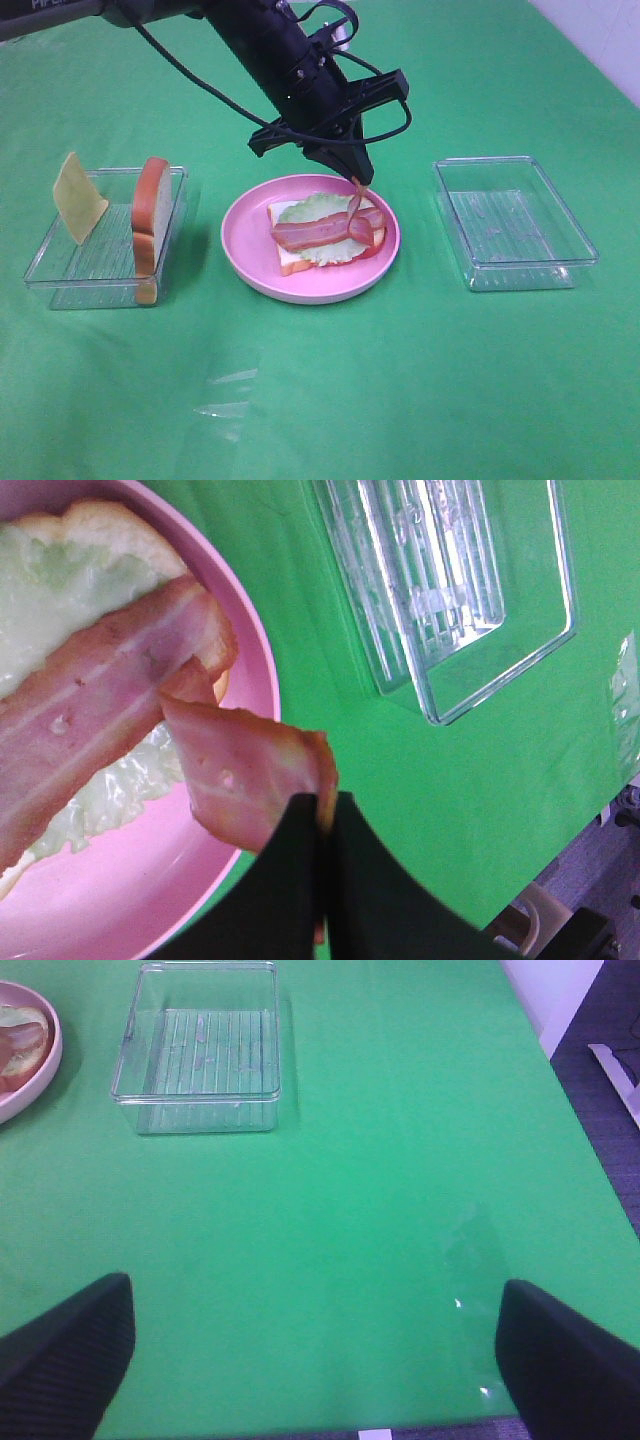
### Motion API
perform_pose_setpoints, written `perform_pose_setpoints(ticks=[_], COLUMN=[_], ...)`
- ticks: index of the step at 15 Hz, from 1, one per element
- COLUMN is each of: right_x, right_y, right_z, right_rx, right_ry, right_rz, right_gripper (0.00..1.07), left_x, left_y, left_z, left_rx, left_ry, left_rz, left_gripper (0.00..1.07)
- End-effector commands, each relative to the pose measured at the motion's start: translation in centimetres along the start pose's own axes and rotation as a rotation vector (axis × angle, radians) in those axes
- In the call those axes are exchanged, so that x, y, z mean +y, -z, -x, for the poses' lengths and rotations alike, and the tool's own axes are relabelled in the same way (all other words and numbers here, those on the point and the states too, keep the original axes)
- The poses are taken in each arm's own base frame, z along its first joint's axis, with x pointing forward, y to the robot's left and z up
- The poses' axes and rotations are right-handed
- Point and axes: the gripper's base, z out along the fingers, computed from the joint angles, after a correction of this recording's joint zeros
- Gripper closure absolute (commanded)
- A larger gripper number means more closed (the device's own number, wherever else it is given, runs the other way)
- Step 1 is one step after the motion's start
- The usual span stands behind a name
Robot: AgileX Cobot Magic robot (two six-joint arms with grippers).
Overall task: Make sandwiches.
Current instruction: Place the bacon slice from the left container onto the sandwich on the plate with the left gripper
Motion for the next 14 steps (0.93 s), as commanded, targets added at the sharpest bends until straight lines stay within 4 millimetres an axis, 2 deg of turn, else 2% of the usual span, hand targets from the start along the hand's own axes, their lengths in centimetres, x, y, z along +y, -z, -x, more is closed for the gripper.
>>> perform_pose_setpoints(ticks=[1, 4, 7, 11, 13, 14], right_x=[0.0, 0.0, 0.0, 0.0, 0.0, 0.0], right_y=[0.2, 0.2, 0.2, 0.2, 0.2, 0.2], right_z=[-0.3, -0.3, -0.3, -0.3, -0.3, -0.3], right_rx=[-0.027, -0.027, -0.027, -0.027, -0.027, -0.027], right_ry=[0.004, 0.004, 0.004, 0.004, 0.004, 0.004], right_rz=[-0.001, -0.001, -0.001, -0.001, -0.001, -0.001], right_gripper=[0.12, 0.12, 0.12, 0.12, 0.12, 0.12], left_x=[-0.4, 0.0, 1.3, 2.1, 2.1, 2.1], left_y=[-0.1, -0.1, 0.1, 0.3, 0.3, 0.2], left_z=[-0.1, -0.2, -0.1, 0.0, 0.1, 0.1], left_rx=[0.009, 0.012, 0.010, 0.002, -0.005, -0.006], left_ry=[-0.005, -0.022, -0.064, -0.082, -0.083, -0.083], left_rz=[-0.014, 0.024, 0.170, 0.263, 0.262, 0.262], left_gripper=[1.07, 1.07, 1.07, 1.06, 0.96, 0.82])
